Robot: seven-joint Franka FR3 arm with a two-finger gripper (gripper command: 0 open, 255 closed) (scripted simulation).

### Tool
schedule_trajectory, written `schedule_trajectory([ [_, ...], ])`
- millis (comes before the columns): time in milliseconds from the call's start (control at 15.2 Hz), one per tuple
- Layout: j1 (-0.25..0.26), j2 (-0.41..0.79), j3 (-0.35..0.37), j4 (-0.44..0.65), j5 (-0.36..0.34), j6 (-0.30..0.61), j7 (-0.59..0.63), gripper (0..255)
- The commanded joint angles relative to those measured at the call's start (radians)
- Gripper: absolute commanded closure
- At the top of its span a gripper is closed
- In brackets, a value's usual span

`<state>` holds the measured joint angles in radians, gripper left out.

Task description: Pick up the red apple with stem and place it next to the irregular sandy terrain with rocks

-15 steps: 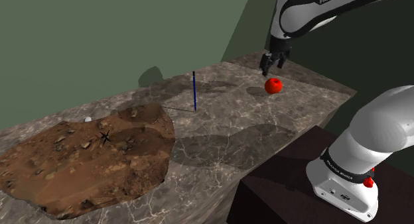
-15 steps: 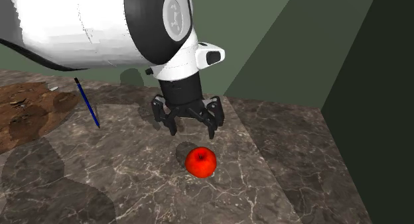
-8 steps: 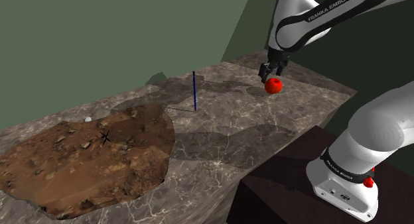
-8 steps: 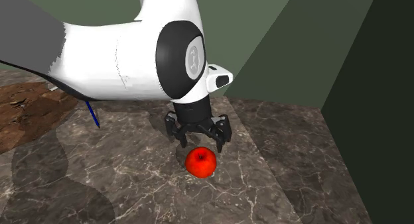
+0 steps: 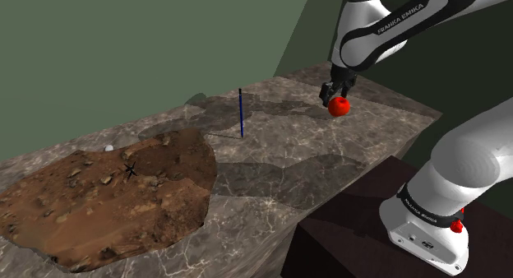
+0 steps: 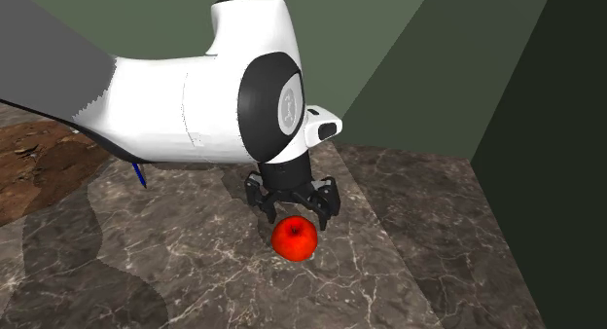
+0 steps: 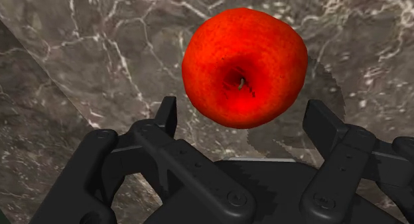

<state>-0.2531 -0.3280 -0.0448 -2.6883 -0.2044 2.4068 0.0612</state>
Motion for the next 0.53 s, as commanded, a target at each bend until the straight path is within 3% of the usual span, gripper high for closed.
schedule_trajectory([
  [0,0.0,0.0,0.0,0.0,0.0,0.0,0.0,0],
  [66,0.0,0.0,0.0,0.0,0.0,0.0,0.0,0],
  [132,0.0,0.0,0.0,0.0,0.0,0.0,0.0,255],
  [462,0.0,0.0,0.0,0.0,0.0,0.0,0.0,255],
])
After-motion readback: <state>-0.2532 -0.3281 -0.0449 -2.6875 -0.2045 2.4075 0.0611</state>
